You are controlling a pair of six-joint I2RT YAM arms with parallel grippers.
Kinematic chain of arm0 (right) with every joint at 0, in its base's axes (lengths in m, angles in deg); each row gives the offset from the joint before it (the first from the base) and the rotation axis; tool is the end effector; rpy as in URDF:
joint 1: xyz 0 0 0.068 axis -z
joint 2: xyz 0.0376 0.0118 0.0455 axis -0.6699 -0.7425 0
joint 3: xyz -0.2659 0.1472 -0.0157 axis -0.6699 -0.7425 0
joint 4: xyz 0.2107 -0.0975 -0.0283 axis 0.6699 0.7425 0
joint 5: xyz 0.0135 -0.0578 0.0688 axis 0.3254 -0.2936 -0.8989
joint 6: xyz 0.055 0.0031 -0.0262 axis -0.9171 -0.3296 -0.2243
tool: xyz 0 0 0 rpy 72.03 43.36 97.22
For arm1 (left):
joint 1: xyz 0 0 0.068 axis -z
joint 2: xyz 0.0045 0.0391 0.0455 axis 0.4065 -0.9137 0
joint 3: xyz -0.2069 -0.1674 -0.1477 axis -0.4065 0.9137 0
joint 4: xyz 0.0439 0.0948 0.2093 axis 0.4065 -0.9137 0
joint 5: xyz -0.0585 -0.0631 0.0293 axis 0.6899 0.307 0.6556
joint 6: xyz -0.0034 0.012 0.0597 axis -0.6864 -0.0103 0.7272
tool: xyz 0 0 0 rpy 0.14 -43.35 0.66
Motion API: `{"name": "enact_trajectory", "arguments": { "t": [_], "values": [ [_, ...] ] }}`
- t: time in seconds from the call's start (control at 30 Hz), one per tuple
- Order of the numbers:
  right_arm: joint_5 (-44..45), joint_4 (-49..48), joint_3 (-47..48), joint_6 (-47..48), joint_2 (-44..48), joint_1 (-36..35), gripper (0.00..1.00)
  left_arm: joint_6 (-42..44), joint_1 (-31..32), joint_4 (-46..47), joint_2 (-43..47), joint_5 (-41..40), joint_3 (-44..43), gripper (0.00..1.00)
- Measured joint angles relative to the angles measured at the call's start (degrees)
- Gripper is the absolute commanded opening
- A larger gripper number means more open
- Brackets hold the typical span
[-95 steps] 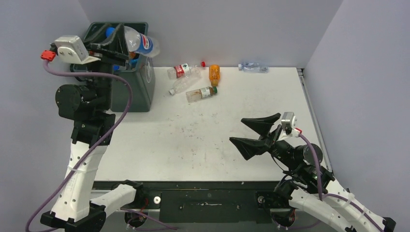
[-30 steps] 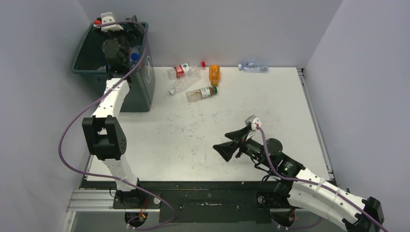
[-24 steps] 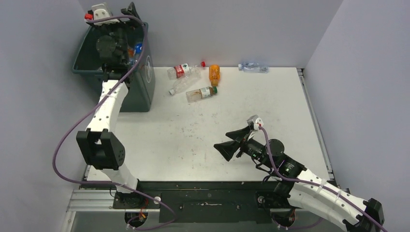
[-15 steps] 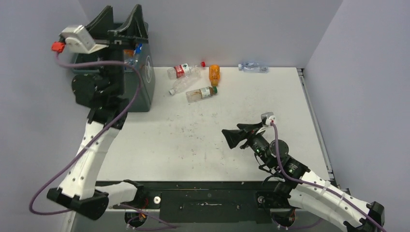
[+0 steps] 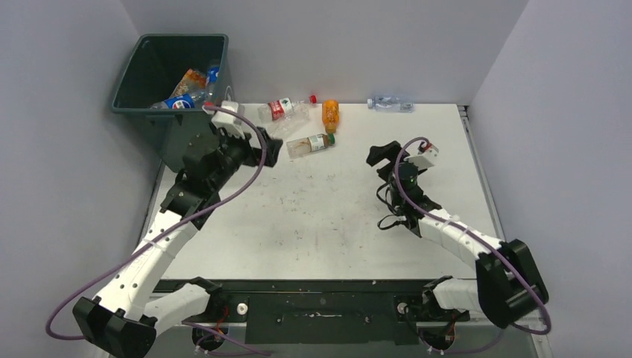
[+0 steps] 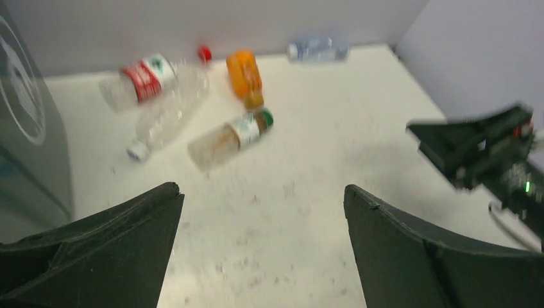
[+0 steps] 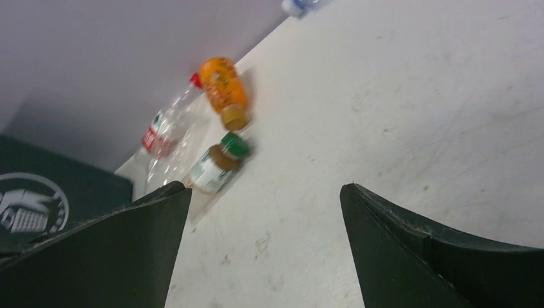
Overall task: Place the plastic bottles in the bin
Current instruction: Pick up the plastic bottle from the corner of the board.
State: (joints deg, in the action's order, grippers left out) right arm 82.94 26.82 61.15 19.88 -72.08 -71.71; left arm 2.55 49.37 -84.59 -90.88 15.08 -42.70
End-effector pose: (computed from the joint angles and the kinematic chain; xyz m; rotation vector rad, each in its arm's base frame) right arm 0.2173 0.1026 0.2969 0.5828 1.7028 0.6150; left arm 0.1847 -0.0872 0.4500 0.1419 1.6223 -0.5353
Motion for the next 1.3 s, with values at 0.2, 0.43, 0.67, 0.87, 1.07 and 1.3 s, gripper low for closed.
{"name": "enact_trajectory", "arguments": {
  "t": [0.2, 0.43, 0.67, 0.87, 1.07, 1.3],
  "values": [
    [-7.2, -7.4, 1.9, -5.5, -14.0, 16.3, 0.89, -3.0, -0.1, 0.2, 8.9, 3.9, 19.0, 0.96],
    [-14.8, -15.2, 14.7, -9.2, -33.2, 25.3, 0.90, -6.8, 0.0, 4.5, 12.6, 4.1, 23.7, 0.96],
    [-19.8, -19.8, 33.2, -14.5, -52.7, 27.6, 0.90, -8.7, 0.4, 5.7, 12.8, 4.1, 25.3, 0.96],
    [-21.6, -18.9, 45.5, -19.1, -65.6, 28.3, 0.90, -8.7, 0.8, 6.0, 12.8, 4.0, 25.3, 0.96],
    [-21.2, -17.1, 55.9, -23.2, -71.3, 29.0, 0.90, -8.7, 0.8, 6.0, 12.4, 3.7, 25.3, 0.96],
    [-20.9, -12.2, 69.6, -25.6, -79.3, 30.1, 0.90, -8.5, 0.8, 5.9, 10.8, 3.0, 25.3, 0.96]
  ]
}}
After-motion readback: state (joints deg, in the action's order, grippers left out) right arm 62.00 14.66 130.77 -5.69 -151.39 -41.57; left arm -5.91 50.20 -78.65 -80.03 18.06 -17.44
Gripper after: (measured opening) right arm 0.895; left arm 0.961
